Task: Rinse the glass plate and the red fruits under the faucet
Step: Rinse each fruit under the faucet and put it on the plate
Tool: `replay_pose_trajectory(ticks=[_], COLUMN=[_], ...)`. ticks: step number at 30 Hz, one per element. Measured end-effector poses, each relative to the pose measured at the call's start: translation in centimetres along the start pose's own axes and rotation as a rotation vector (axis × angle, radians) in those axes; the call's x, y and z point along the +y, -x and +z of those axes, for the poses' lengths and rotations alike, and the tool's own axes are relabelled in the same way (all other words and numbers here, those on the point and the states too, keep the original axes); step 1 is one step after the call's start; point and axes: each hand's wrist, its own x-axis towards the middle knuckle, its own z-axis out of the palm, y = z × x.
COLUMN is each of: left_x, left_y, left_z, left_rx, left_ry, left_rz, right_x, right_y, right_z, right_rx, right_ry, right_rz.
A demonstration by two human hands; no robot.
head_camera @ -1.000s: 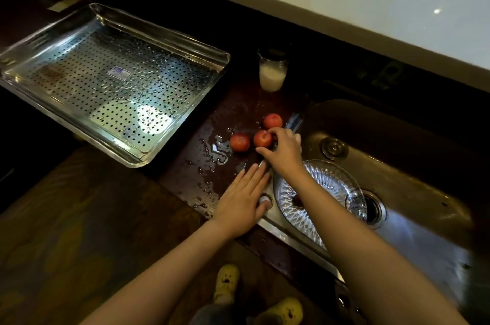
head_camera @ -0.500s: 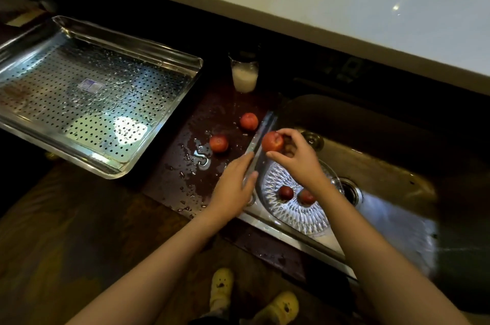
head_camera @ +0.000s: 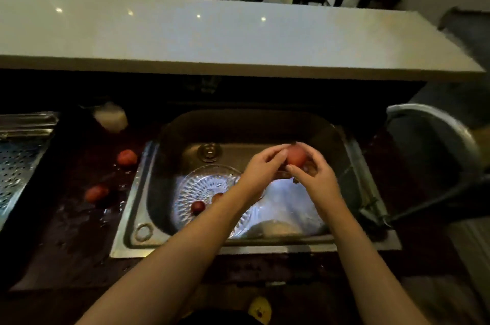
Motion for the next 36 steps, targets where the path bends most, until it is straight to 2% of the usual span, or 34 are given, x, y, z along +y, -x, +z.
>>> replay_pose_trajectory(ticks=[7,16,22,27,30,36], left_x=[-1.7,-1.9,-1.4,-0.9,-0.9,-0.6], left_y=[-4.4,-6.6,-8.0,-8.8,-8.9,-9.0], left_z=[8.9,12.8,13.9,14.2,14.1,12.4], left_rx=[-0.146,-0.145,-0.152,-0.142,-0.230,-0.368], left_ry=[-0.020,-0.083,-0.328,-0.258,-0.252,0.005], left_rz=[-0.120,-0.190,-0.070,-0.130,-0.097,-0.157], right_x=[4.0,5.1,4.4,4.0,3.9,3.5], right_y=[-0.8,-2.0,-2.4,-2.6,-2.8,-2.9], right_z=[-8.1,-10.6,-10.7,-11.3,-11.6,-11.1], right_rx=[0.217,0.374,0.403,0.369,0.360,0.339], right_ry=[-0.126,-0.181,-0.128,-0.075,-0.130,-0.189], right_rz=[0.171,0.234,0.192,0.141,0.141,0.160])
